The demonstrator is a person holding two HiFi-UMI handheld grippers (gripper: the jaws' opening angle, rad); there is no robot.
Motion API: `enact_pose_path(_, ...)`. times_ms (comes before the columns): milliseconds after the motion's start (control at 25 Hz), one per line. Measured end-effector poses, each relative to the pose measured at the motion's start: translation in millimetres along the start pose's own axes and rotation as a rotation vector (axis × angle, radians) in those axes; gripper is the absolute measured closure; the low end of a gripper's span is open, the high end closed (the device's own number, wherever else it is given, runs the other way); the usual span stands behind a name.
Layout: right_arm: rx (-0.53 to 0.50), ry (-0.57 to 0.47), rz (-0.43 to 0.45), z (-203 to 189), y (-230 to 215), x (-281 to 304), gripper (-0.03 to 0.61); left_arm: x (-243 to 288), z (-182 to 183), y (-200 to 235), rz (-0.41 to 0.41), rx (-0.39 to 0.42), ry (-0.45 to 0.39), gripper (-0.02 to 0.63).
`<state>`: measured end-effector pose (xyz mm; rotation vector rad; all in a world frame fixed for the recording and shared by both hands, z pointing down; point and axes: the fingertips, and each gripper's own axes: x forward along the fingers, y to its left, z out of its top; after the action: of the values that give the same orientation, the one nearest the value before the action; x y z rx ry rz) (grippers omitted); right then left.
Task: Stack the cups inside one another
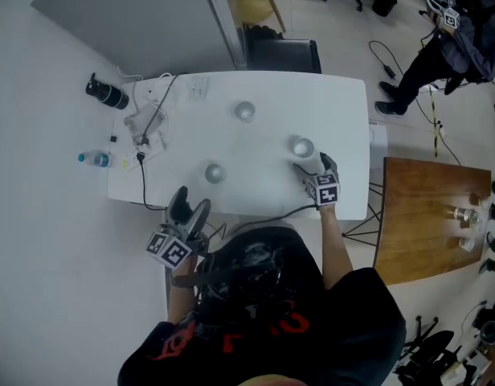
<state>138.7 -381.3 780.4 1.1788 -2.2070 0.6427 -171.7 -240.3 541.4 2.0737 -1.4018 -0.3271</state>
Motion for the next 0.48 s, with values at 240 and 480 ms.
enact_pose_path(240,-0.041,0.018,-0.106,12,-9,17,0.134,3,16,-7,-0.113,0.117,0.074,0.184)
enact_pose_path(480,-0.092,-0.020,-0.184,30,-3,16,0.262,0,35,9,-0.132,0.086,0.032,0.186)
